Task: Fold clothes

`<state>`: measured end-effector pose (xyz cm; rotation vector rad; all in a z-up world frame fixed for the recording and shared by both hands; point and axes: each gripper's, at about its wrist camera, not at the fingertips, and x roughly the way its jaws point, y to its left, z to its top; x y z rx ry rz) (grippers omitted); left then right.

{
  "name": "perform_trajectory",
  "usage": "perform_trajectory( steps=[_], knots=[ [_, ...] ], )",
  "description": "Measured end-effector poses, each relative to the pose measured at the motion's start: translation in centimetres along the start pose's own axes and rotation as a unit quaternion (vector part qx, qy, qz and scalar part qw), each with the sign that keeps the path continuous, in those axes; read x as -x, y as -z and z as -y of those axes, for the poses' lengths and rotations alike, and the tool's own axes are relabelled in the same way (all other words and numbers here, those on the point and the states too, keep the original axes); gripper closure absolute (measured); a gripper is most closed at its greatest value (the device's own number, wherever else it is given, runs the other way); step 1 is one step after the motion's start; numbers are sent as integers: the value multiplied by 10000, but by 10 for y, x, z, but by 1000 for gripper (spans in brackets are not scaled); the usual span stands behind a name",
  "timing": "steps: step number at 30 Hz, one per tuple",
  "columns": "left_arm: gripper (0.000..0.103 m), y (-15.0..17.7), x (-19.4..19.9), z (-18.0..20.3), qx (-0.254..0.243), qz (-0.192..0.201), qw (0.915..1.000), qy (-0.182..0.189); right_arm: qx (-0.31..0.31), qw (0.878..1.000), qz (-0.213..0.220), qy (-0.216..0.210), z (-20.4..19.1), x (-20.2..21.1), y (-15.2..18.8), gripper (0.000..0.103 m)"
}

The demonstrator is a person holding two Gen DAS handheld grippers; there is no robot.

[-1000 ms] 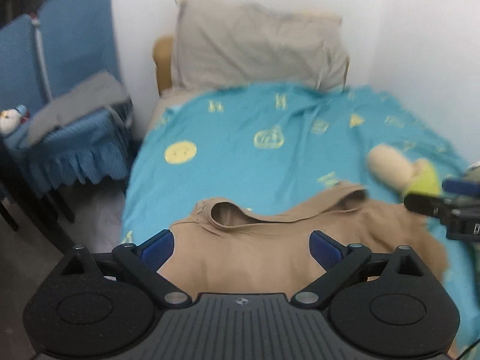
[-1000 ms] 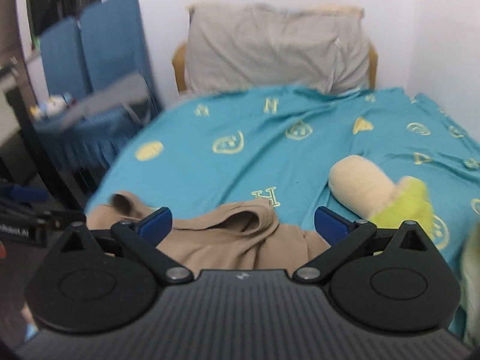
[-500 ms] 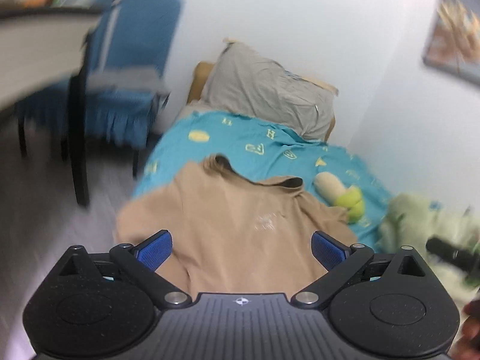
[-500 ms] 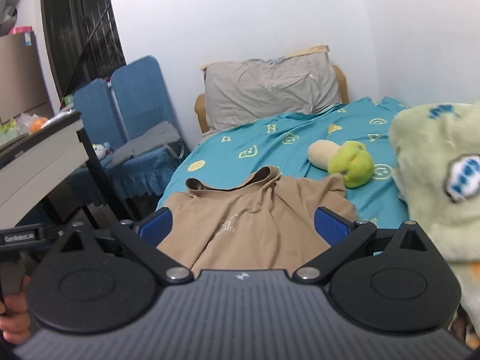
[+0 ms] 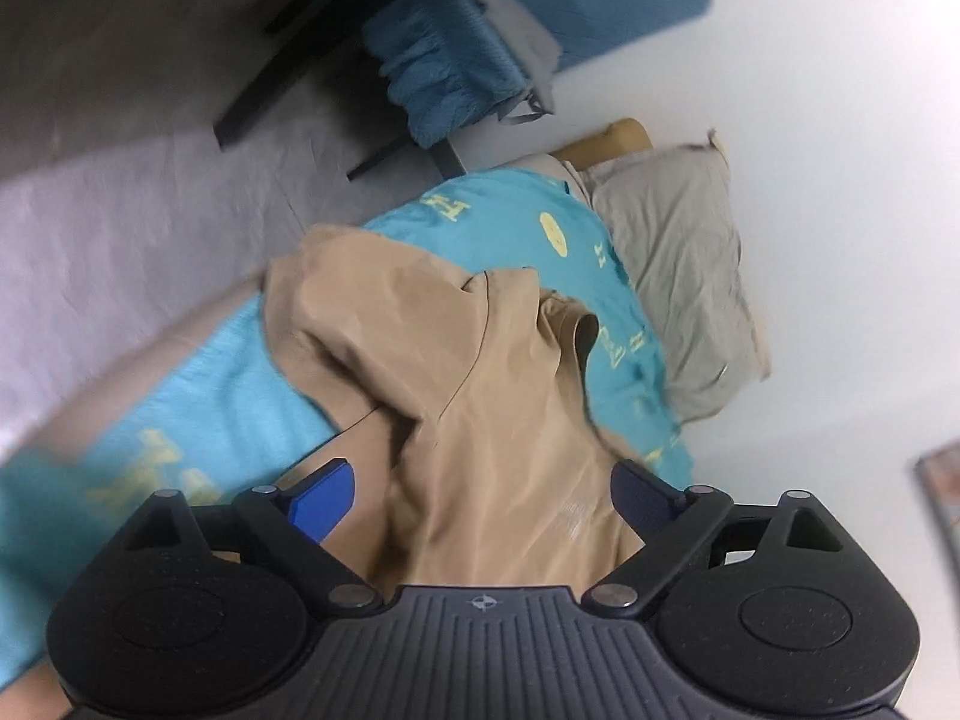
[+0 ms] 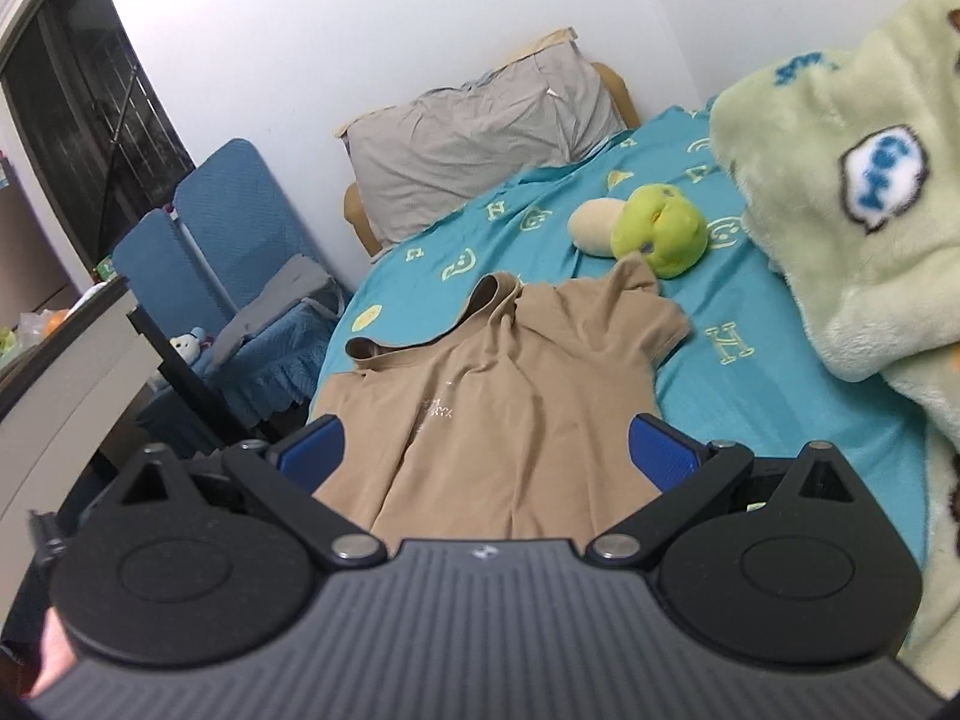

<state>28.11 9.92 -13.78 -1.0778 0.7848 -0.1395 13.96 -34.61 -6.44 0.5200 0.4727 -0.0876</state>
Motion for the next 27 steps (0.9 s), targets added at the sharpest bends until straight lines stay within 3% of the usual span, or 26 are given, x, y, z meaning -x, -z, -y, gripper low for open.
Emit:
perform_trajectory(
  steps=[4, 8, 11, 15, 16, 17, 19, 21, 23, 25, 27],
  knots=[
    [15, -7, -47, -13, 46, 55, 9997, -227, -318, 9992, -225, 75, 7, -33, -2, 0],
    [25, -15, -61, -27, 248, 743, 9968, -131, -490, 9980, -385, 98, 12, -57, -2, 0],
    [28, -25, -70, -38, 674, 910, 9936, -44, -676, 9959, -564, 185, 19, -72, 1, 0],
    [33, -38, -77, -41, 888, 1070, 9902, -89, -996, 9918, -783, 162, 27, -83, 4, 0],
    [36, -40, -77, -41, 900, 1100, 9898, -125, -998, 9917, -797, 180, 27, -84, 5, 0],
    [45, -41, -79, -40, 860, 1095, 9900, -212, -986, 9917, -802, 216, 27, -84, 6, 0],
    [67, -44, -84, -31, 550, 1016, 9918, -550, -961, 9916, -811, 294, 28, -85, 7, 0],
    [102, -51, -86, -21, 152, 919, 9925, -790, -1013, 9907, -845, 331, 30, -86, 8, 0],
    [100, -56, -84, -7, -371, 857, 9921, -841, -1081, 9895, -893, 342, 32, -87, 9, 0],
    [101, -52, -78, 17, -1230, 826, 9861, -757, -1129, 9888, -921, 321, 32, -86, 9, 0],
    [101, -36, -72, 46, -2353, 653, 9683, -530, -1136, 9889, -911, 303, 32, -85, 9, 0]
  ],
)
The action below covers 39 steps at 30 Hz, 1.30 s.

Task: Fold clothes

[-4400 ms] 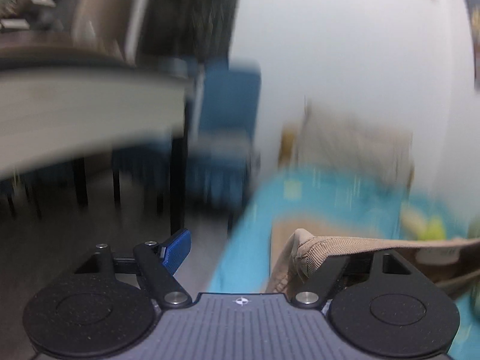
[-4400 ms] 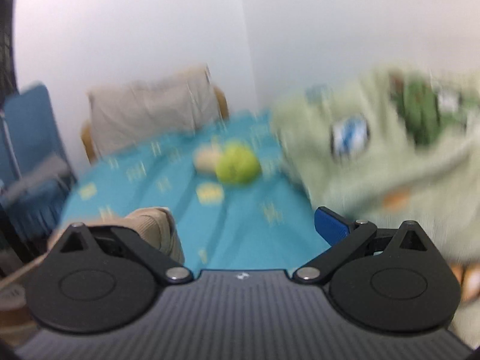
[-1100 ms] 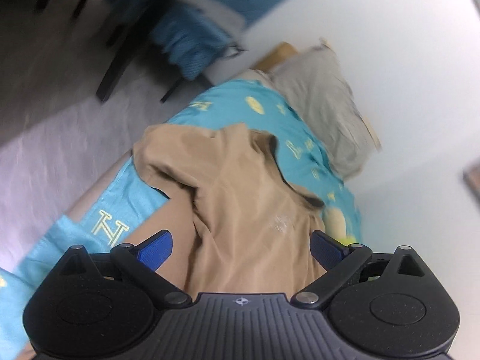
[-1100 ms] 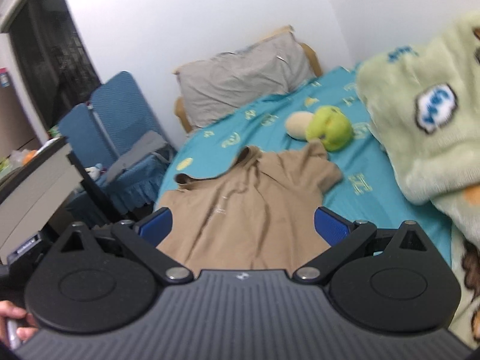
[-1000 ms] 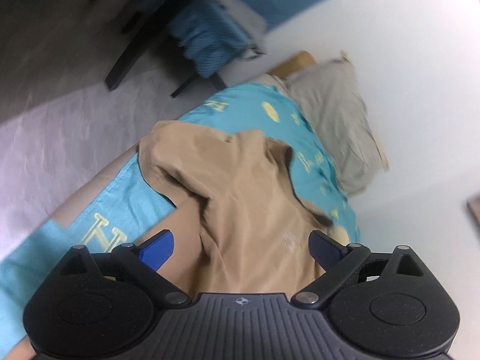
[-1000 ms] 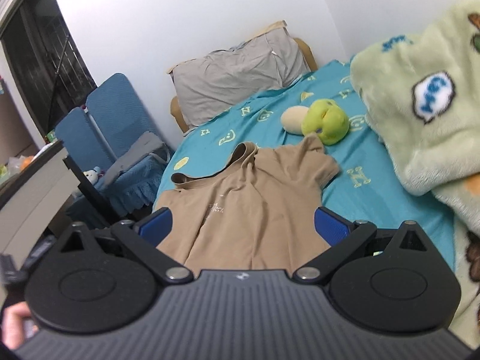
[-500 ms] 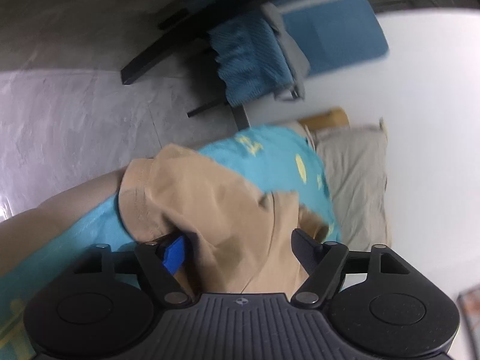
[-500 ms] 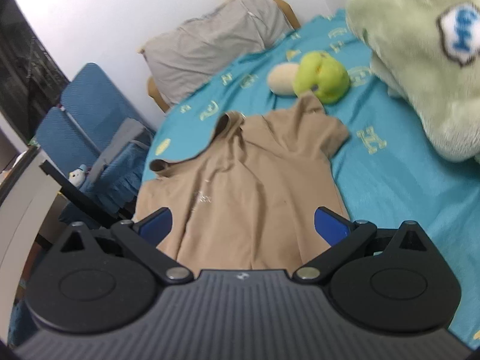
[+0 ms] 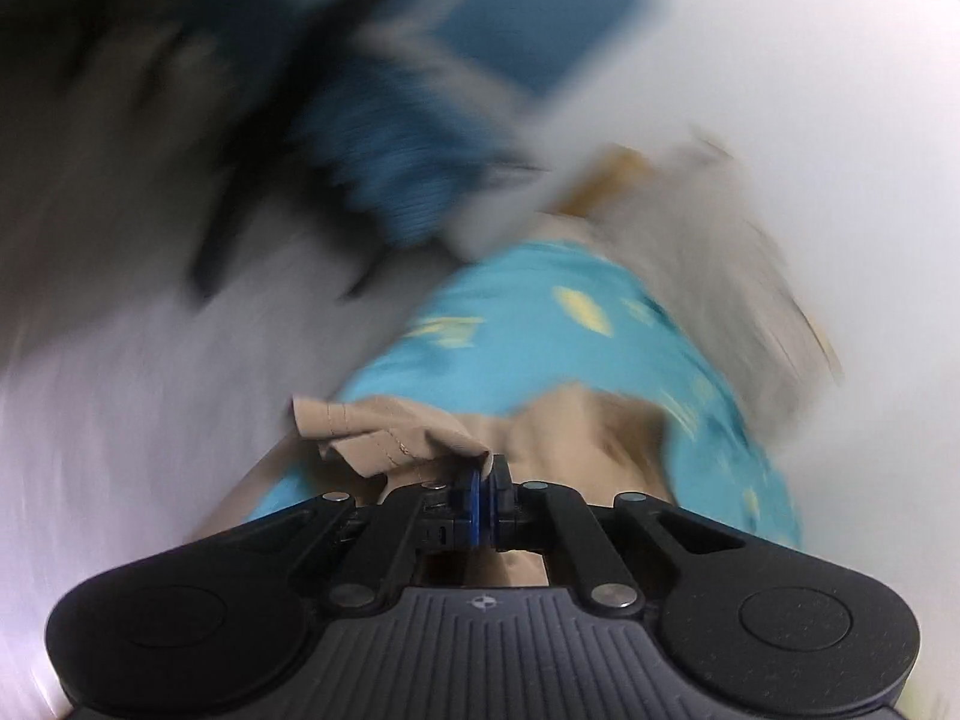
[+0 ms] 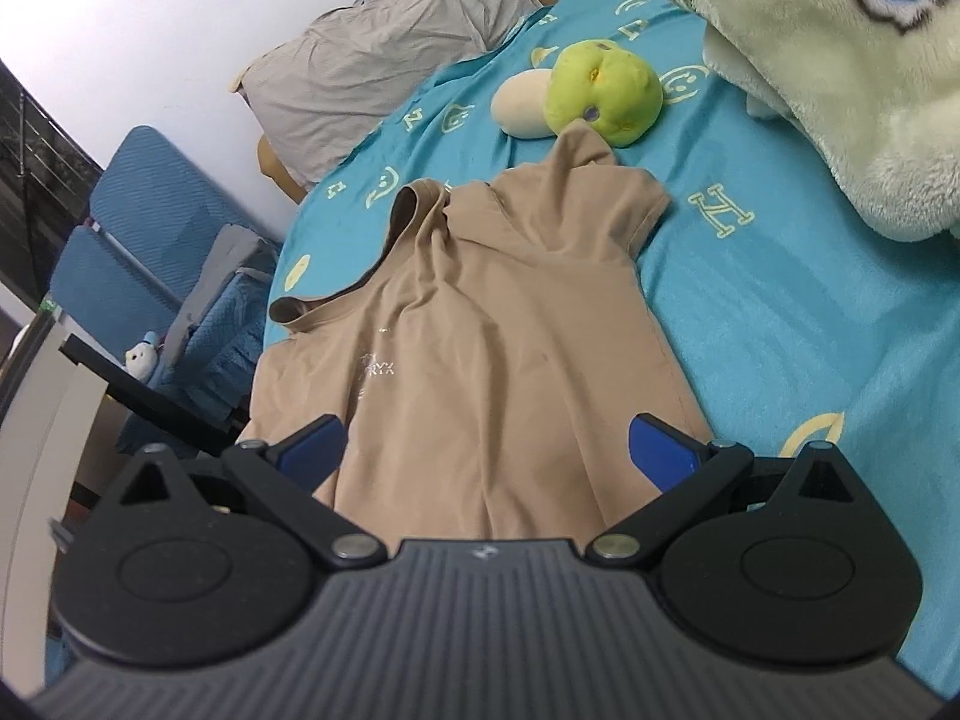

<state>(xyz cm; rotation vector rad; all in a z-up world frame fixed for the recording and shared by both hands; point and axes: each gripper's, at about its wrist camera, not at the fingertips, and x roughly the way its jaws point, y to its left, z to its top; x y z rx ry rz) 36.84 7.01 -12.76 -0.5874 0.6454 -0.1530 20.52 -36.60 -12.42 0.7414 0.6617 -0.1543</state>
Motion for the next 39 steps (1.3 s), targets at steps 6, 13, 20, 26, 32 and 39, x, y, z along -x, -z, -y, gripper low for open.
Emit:
perform_trajectory(
  steps=[6, 13, 20, 26, 32, 39],
  knots=[
    [97, 52, 6, 66, -2460, -1257, 9547, 1104, -32, 10000, -52, 8, 0, -1, 1, 0],
    [62, 82, 13, 47, -2071, -1412, 9622, 1063, -124, 9998, -122, 32, 4, -3, 2, 0],
    [37, 51, 23, -20, 209, -923, 9879, 1231, -233, 9995, -207, -65, 4, -5, 2, 0],
    [38, 40, 2, -66, 1714, -682, 9812, 567, -327, 9991, -286, -14, 8, -9, 3, 0],
    [39, 28, -18, -66, 1751, -518, 9822, 439, -214, 9993, -306, 37, 5, -13, 5, 0],
    [79, 18, -31, -36, 352, -677, 9960, -460, -6, 9991, -402, 142, 2, -19, 10, 0]
  ],
)
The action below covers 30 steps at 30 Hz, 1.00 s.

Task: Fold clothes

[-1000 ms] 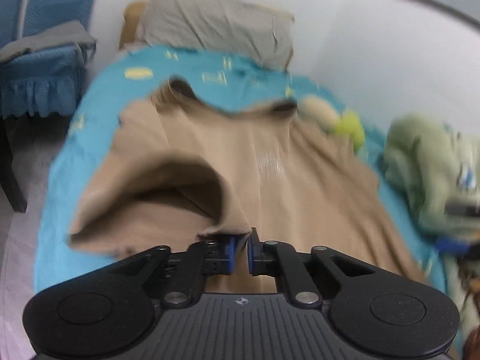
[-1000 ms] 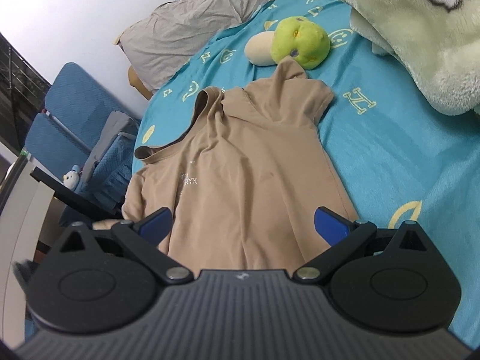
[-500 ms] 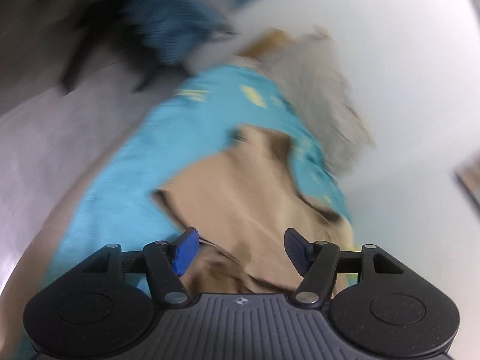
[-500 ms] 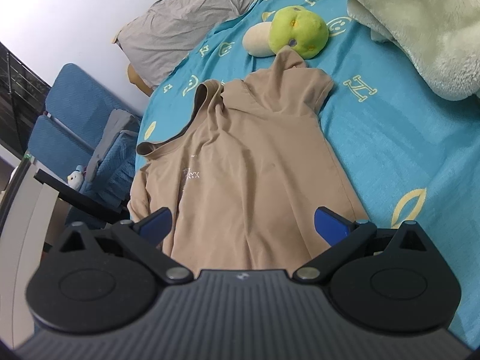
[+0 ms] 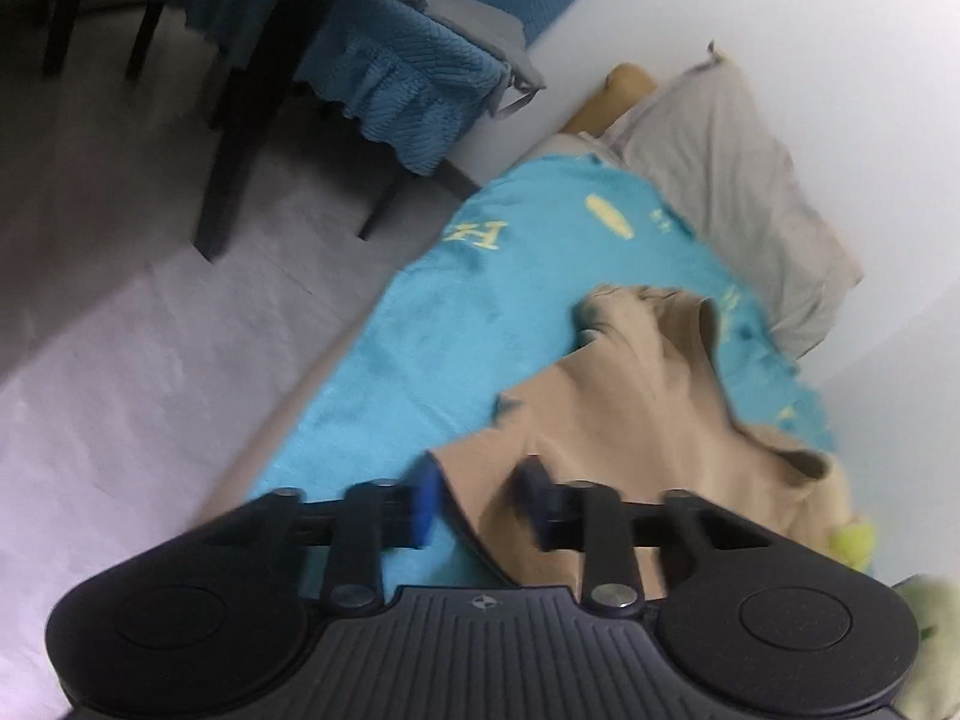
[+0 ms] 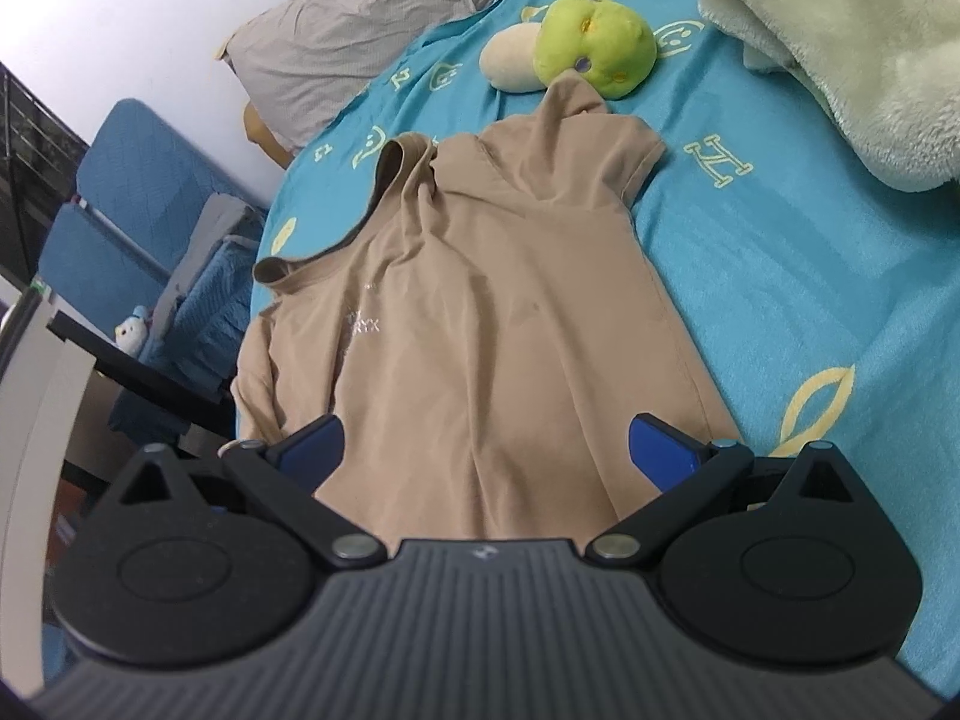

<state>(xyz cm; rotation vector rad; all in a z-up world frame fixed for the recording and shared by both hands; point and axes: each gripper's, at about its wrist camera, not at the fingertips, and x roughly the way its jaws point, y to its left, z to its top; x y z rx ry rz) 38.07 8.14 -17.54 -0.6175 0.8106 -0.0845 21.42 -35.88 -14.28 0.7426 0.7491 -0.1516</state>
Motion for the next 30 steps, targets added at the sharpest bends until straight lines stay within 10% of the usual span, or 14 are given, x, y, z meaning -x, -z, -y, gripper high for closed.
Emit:
perform_trajectory(
  steps=[3, 11, 18, 20, 25, 30],
  knots=[
    [98, -8, -5, 0, 60, -129, 9999, 38, 45, 10000, 0, 13, -2, 0, 1, 0],
    [101, -81, 20, 32, -743, 1039, 9912, -334, 220, 9996, -22, 153, -7, -2, 8, 0],
    [100, -151, -15, 78, -2203, 1427, 9402, -2170, 825, 9958, 182, 349, -24, -6, 13, 0],
    [97, -152, -29, 73, -2160, 1257, 9416, -2255, 971, 9941, 294, 385, -27, -6, 12, 0],
    [54, -118, -25, 64, -2077, 905, 9608, -1600, 1327, 9887, 571, 401, -37, -4, 9, 0],
    [20, -44, 23, 68, -2531, 659, 9614, -856, 1722, 9805, 836, 439, -49, 3, 14, 0]
  ],
)
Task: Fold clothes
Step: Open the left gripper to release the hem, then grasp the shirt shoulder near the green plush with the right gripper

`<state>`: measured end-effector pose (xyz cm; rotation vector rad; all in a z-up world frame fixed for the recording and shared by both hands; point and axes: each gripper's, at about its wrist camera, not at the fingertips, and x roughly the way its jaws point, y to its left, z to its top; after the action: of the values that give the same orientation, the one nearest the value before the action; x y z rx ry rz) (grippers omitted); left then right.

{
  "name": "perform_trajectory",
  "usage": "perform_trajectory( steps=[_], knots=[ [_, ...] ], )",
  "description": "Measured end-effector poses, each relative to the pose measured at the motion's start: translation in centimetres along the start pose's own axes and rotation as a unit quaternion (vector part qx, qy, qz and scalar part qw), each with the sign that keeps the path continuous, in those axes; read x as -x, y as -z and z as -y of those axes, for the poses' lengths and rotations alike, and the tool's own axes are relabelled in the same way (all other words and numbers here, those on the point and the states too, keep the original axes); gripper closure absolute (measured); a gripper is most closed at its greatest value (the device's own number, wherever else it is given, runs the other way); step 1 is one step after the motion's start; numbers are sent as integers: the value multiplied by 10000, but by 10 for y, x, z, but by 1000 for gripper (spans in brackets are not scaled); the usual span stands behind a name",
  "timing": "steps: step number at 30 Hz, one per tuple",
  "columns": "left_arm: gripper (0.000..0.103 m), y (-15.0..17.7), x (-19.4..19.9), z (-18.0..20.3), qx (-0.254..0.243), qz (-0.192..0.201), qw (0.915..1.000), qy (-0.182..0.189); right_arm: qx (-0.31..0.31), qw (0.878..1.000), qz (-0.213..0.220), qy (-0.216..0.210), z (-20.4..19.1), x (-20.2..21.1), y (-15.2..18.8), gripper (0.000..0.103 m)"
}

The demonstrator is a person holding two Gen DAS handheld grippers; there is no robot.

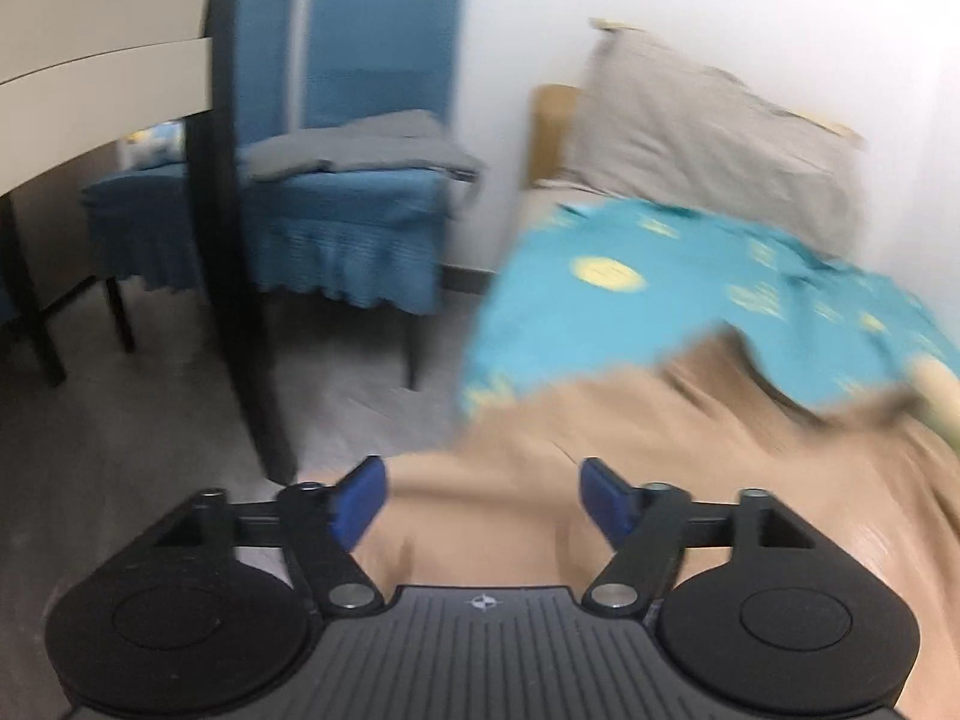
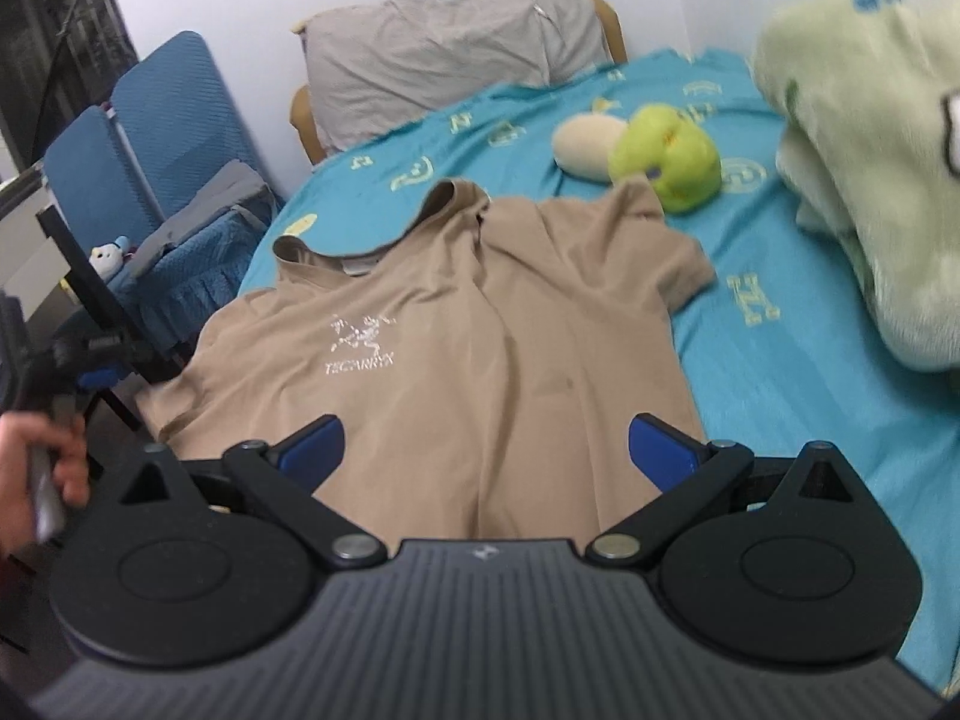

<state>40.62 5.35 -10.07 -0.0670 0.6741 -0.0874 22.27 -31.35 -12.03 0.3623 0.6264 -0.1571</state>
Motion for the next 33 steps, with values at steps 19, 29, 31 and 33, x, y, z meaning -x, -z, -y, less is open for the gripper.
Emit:
perform_trajectory(
  steps=[19, 29, 31, 33],
  knots=[
    [0, 148, 246, 101, 13, 835, 9910, 1048, -578, 9951, 459, -665, 32, 50, -12, 7],
    [0, 152, 194, 81, 317, 625, 9952, 678, -2559, 9644, 203, -639, 116, -42, -42, 14],
    [0, 150, 184, 78, 442, 554, 9943, 790, -3085, 9491, 115, -627, 136, -72, -41, 14],
    [0, 151, 177, 78, 470, 540, 9938, 847, -3393, 9384, 100, -643, 147, -94, -38, 14]
  ],
)
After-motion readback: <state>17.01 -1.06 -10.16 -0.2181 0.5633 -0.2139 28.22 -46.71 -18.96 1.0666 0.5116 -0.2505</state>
